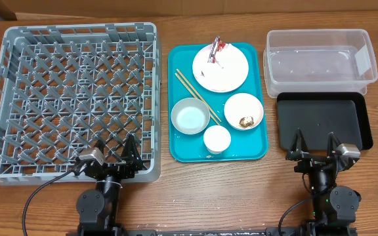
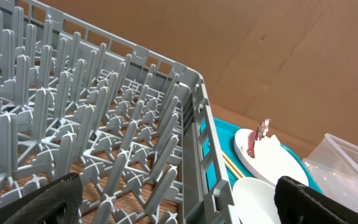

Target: Sort waste into correct bins and load items into the dishwasher

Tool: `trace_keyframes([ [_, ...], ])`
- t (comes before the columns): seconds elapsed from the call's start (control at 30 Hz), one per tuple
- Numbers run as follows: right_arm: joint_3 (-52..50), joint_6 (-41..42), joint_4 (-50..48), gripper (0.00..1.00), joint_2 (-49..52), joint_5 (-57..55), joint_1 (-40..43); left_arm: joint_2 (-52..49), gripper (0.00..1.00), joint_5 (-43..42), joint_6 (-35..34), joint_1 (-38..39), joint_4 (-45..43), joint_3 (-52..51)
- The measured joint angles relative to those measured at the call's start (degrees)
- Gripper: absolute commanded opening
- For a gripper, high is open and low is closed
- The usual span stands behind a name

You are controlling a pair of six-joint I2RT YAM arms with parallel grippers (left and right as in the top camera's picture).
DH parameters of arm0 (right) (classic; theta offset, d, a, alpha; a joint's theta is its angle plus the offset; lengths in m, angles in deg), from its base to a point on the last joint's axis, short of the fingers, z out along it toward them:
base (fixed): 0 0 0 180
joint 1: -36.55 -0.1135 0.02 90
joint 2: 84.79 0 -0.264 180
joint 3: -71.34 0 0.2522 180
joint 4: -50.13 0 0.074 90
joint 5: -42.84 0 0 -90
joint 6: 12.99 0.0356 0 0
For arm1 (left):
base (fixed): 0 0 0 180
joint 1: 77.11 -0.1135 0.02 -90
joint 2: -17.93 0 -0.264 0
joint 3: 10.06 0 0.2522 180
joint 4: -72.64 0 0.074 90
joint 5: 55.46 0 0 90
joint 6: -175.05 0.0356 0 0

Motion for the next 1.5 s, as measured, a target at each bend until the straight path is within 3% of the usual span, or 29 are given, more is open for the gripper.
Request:
trace_keyframes([
  [0.57,0.00,0.11,-0.11,1.00,0.00,0.39,0.00,0.00,1.00,0.00,0.02,0.00,0.00,0.00],
  [1.07,0.61,-3.19,-0.98,1.00,0.00,10.73,0.00,0.00,1.00,0.00,0.02,0.00,0.00,0.00],
  [1.27,8.20,-4.72,2.84,1.00,2.45,13.14,0.00,0.00,1.00,0.00,0.02,-0.02,-0.02,0.00],
  [1.5,22.21,-6.82,7.19,1.00,14.99,15.56,0.00,0.00,1.00,0.00,0.02,0.00,-0.02,0.00],
])
